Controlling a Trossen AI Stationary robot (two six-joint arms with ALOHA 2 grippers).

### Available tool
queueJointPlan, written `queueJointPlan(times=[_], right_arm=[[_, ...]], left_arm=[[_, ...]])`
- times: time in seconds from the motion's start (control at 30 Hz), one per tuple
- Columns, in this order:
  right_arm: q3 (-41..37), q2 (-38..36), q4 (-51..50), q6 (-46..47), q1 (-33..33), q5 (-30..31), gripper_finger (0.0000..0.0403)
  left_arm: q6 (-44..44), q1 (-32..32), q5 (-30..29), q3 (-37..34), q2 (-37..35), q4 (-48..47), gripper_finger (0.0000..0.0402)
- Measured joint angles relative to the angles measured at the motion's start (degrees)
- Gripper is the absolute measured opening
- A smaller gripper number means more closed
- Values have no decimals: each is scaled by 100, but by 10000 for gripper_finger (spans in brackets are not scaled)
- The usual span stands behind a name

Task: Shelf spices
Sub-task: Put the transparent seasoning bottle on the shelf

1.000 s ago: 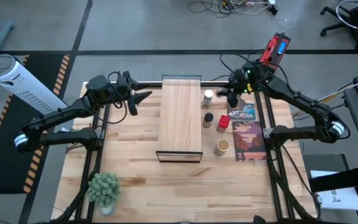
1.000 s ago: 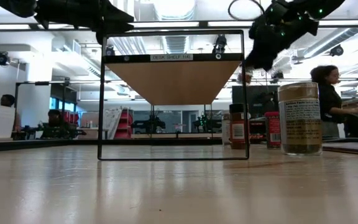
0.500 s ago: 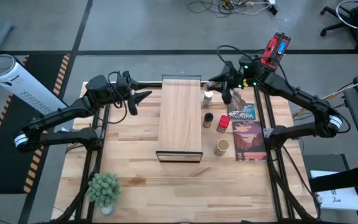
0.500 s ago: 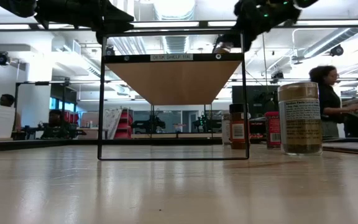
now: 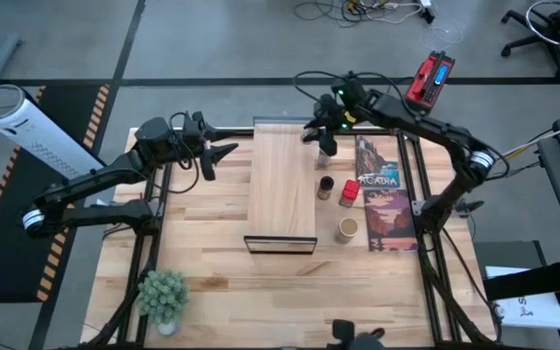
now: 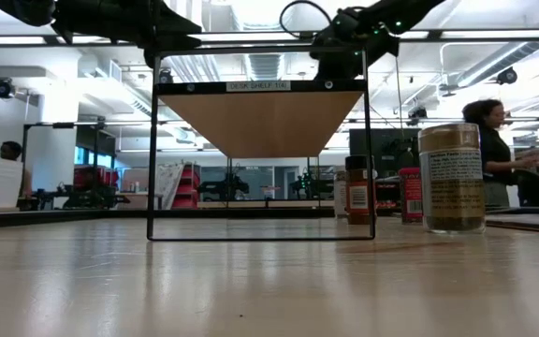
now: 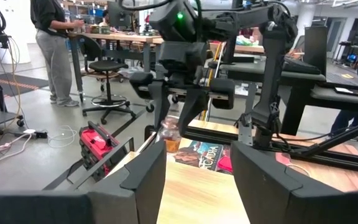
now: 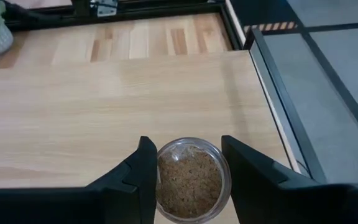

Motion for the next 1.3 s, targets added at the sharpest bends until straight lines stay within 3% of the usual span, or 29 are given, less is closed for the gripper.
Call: queueJointPlan(times=[0.37, 0.57, 1.3], right_arm=[[298, 414, -290, -246, -28, 15, 138], [298, 465, -315, -377, -52, 208, 156], [298, 461, -341, -470, -55, 165, 164]], left_arm=[[-74, -2, 300, -1, -8, -37, 157], [-105, -2, 302, 0, -42, -24, 162], [-105, -2, 301, -1, -57, -24, 163]])
